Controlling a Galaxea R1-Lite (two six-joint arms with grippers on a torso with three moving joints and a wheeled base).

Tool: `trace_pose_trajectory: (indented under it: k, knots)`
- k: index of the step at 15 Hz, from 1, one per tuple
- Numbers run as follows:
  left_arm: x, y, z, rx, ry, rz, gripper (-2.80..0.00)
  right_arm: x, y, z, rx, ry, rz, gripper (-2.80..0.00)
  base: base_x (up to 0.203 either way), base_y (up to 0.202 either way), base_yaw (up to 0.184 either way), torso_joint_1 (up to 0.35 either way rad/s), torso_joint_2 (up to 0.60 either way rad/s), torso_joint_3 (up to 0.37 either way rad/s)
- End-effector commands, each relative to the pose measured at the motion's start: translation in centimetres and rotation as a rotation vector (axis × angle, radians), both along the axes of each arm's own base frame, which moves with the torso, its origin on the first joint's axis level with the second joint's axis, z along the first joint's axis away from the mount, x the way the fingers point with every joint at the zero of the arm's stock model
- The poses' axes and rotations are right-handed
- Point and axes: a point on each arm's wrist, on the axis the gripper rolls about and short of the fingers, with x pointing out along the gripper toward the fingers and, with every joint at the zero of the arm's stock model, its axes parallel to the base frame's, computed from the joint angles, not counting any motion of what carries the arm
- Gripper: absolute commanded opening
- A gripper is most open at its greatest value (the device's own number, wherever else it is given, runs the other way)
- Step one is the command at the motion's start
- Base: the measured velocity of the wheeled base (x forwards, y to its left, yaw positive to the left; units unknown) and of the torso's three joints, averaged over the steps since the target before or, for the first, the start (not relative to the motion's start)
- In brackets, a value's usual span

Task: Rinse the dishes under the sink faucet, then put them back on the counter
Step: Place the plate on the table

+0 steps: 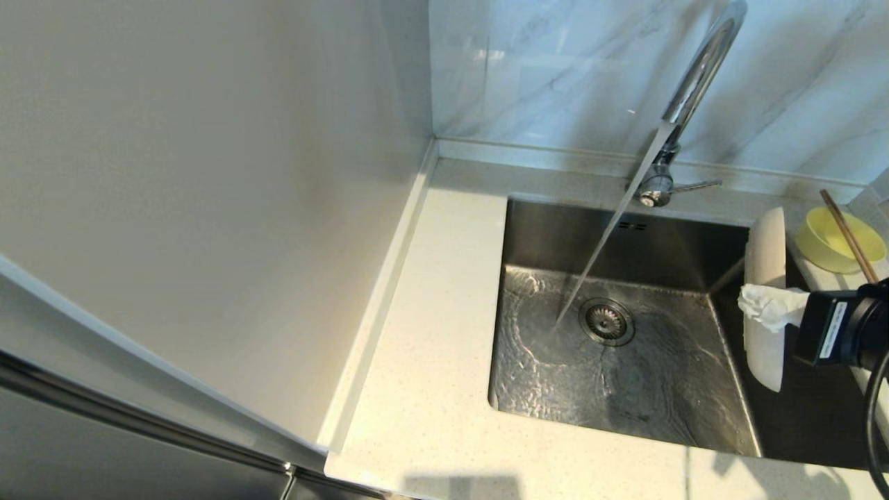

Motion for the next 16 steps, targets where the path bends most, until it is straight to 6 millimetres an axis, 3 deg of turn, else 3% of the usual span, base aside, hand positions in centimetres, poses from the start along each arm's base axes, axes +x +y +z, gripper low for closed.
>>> trace_pose_trajectory:
  k: [1,3,5,7,8,10,12,14,16]
  knots:
    - [0.0,0.0,0.0,0.000,0.000,0.000,-2.80,-0.4,-0.2,2.5,0.026,-0.075,-0.008,-2.80,0.000,0.000,0.000,0.000,0.00,0.000]
    - [0.0,0.0,0.0,0.000,0.000,0.000,-2.80,-1.0,-0.4,3.4,0.030,-0.084,-0.010,-2.80,0.000,0.000,0.000,0.000,0.00,0.000]
    - [0.0,0.0,0.0,0.000,0.000,0.000,-2.80,-1.7,-0.8,1.0,0.005,-0.013,-0.025,-2.80,0.000,0.000,0.000,0.000,0.00,0.000]
    - [0.0,0.0,0.0,0.000,0.000,-0.001,-2.80,-3.2,-1.2,0.6,-0.011,0.005,-0.042,-2.80,0.000,0.000,0.000,0.000,0.00,0.000]
    - [0.0,0.0,0.0,0.000,0.000,0.000,-2.80,-3.6,-1.3,-0.5,-0.029,0.049,-0.048,-2.80,0.000,0.000,0.000,0.000,0.00,0.000]
    - [0.0,0.0,0.0,0.000,0.000,0.000,-2.80,-3.7,-1.5,-0.1,-0.044,0.035,-0.086,-2.80,0.000,0.000,0.000,0.000,0.00,0.000]
    - [0.0,0.0,0.0,0.000,0.002,0.000,-2.80,-3.9,-2.4,0.4,-0.268,0.037,-0.176,-2.80,0.000,0.000,0.000,0.000,0.00,0.000]
    - [0.0,0.0,0.0,0.000,0.000,0.000,-2.80,-4.6,-3.5,-1.3,-0.476,0.112,-0.224,-2.80,0.000,0.000,0.000,0.000,0.00,0.000]
    - [0.0,0.0,0.0,0.000,0.000,0.000,-2.80,-5.0,-4.1,-2.4,-0.542,0.176,-0.250,-2.80,0.000,0.000,0.000,0.000,0.00,0.000]
